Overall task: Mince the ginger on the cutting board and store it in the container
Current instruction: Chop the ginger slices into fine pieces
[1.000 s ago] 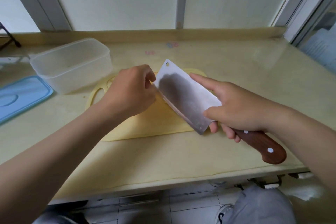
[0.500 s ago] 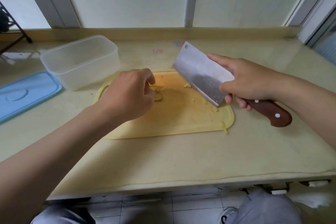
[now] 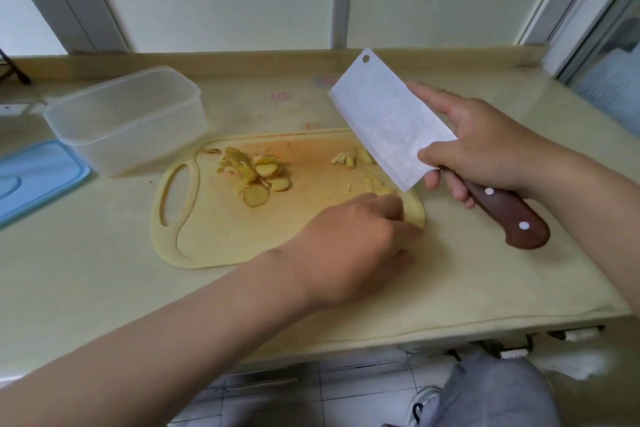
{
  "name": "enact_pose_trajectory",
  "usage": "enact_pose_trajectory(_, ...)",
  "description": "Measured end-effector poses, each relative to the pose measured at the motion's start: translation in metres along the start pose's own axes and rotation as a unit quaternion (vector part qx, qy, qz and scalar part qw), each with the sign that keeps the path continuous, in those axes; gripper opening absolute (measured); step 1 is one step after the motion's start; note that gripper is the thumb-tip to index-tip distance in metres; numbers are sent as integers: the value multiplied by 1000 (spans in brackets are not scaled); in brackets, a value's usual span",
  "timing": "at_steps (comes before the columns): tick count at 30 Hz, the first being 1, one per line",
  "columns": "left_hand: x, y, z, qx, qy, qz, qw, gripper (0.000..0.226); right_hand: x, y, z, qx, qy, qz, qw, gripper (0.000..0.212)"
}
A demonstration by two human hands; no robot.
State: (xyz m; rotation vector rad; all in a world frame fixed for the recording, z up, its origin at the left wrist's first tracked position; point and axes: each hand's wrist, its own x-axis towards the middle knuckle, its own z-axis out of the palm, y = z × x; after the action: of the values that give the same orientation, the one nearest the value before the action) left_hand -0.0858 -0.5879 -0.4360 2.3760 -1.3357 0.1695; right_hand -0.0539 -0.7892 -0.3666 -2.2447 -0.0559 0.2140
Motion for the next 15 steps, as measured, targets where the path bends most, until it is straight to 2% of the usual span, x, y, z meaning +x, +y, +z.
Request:
enact_pose_trajectory(4, 11, 3, 13, 53, 28, -4, 998, 35, 0, 5, -7, 14, 33, -7, 999, 90)
enact_pose_trajectory(7, 12, -1, 18, 70, 36, 2, 997, 14, 1, 9, -9, 19, 40, -9, 999, 90)
enact_pose_trajectory(11, 18, -15, 9, 55, 30, -24, 998, 12, 1, 14, -9, 33, 50, -4, 998, 89)
enact_pose_trajectory(12, 22, -20, 3, 41, 41, -38, 998, 7, 2, 15, -10, 34, 52, -2, 998, 90)
enact_pose_trajectory(15, 37, -39, -16, -24, 106, -142, 984, 19, 2, 16, -12, 34, 60, 0, 998, 90)
